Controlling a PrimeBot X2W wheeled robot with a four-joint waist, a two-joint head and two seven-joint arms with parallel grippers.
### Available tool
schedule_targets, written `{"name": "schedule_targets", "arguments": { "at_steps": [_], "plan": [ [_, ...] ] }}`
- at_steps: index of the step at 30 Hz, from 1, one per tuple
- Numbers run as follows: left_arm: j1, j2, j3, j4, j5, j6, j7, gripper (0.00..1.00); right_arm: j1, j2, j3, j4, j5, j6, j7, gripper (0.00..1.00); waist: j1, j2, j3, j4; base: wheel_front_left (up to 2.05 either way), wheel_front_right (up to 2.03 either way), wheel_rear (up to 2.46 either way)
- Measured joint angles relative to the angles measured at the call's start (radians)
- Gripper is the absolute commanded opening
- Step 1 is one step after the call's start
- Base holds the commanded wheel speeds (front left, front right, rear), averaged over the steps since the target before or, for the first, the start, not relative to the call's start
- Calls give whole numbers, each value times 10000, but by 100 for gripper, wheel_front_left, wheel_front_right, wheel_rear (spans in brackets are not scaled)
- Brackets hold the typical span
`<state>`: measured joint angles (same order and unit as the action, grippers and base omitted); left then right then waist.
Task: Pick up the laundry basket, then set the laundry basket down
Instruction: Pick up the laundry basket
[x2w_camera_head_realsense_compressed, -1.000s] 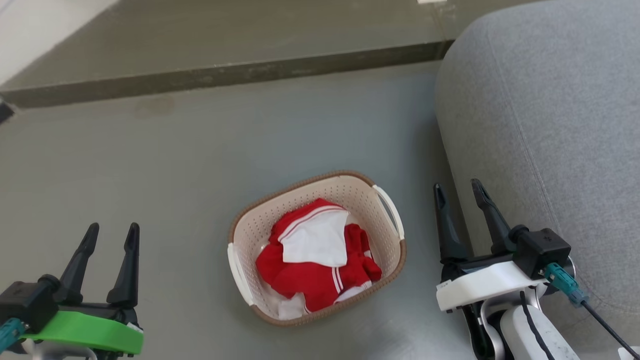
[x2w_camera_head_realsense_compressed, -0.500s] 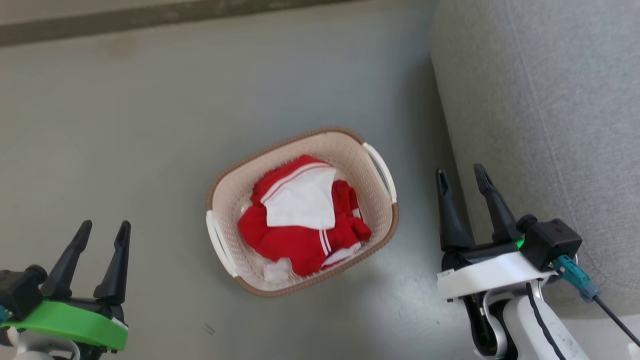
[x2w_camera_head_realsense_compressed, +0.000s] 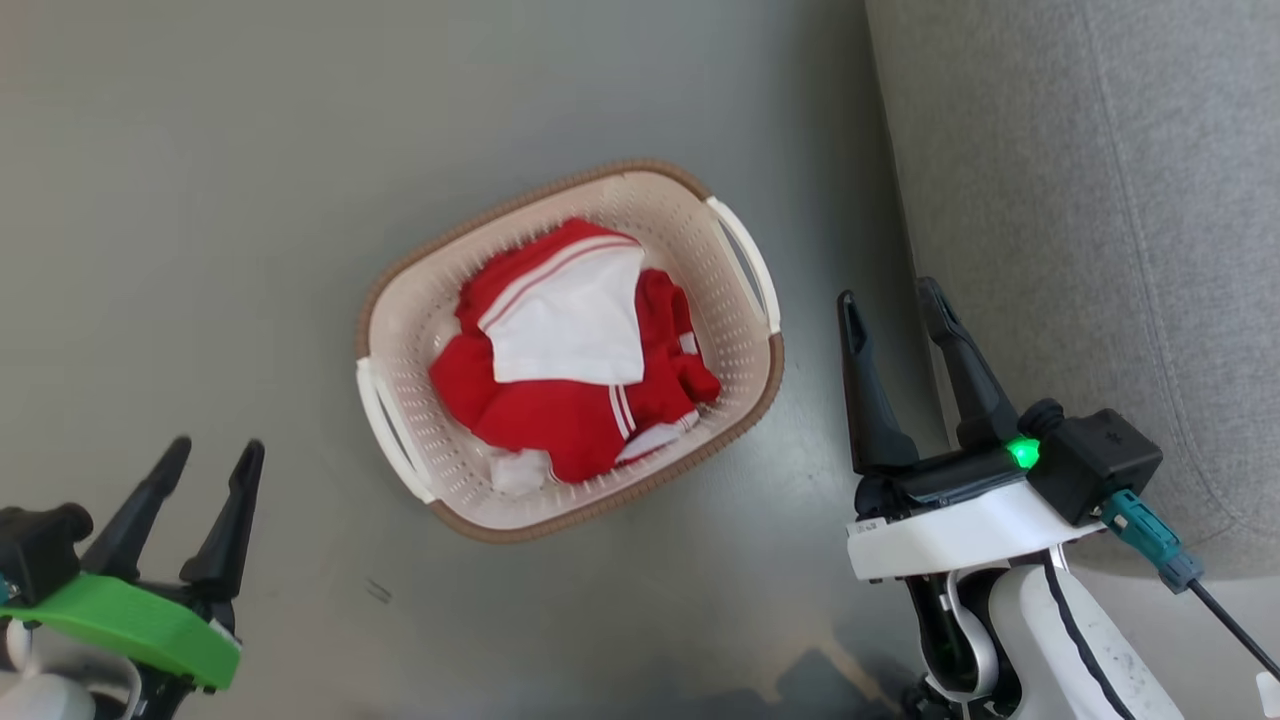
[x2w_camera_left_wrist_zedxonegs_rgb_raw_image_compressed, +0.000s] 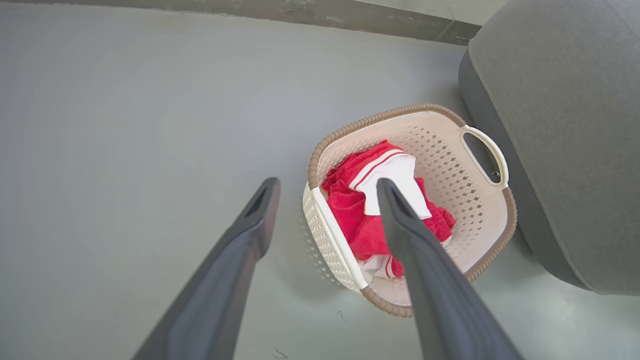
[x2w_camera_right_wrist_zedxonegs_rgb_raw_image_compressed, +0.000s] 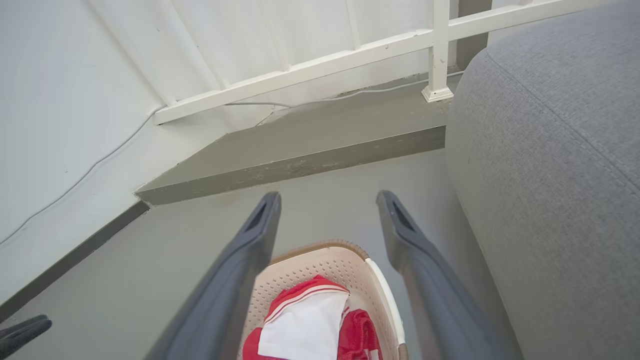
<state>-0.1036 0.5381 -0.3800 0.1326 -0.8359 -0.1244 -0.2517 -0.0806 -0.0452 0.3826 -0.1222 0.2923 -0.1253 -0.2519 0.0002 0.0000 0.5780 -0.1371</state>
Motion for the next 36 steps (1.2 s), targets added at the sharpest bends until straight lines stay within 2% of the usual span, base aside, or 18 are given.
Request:
{"name": "schedule_targets", "arguments": {
  "at_steps": [11, 23, 36],
  "plan": [
    [-906, 842, -995, 495, -1350, 0, 73, 100, -193, 0, 219, -612, 144, -2, -19, 100, -1, 0, 1272, -494, 0, 0, 0],
    [-1671, 1534, -1774, 823, -2109, 0, 359, 100, -344, 4, 646, -1045, 359, -2, -27, 100, -1, 0, 2315, -1119, 0, 0, 0],
    [-2010, 1929, -2316, 1097, -3423, 0, 849, 100, -332, 12, 846, -1361, 608, -2, -27, 100, -1, 0, 2989, -1909, 0, 0, 0]
  ]
}}
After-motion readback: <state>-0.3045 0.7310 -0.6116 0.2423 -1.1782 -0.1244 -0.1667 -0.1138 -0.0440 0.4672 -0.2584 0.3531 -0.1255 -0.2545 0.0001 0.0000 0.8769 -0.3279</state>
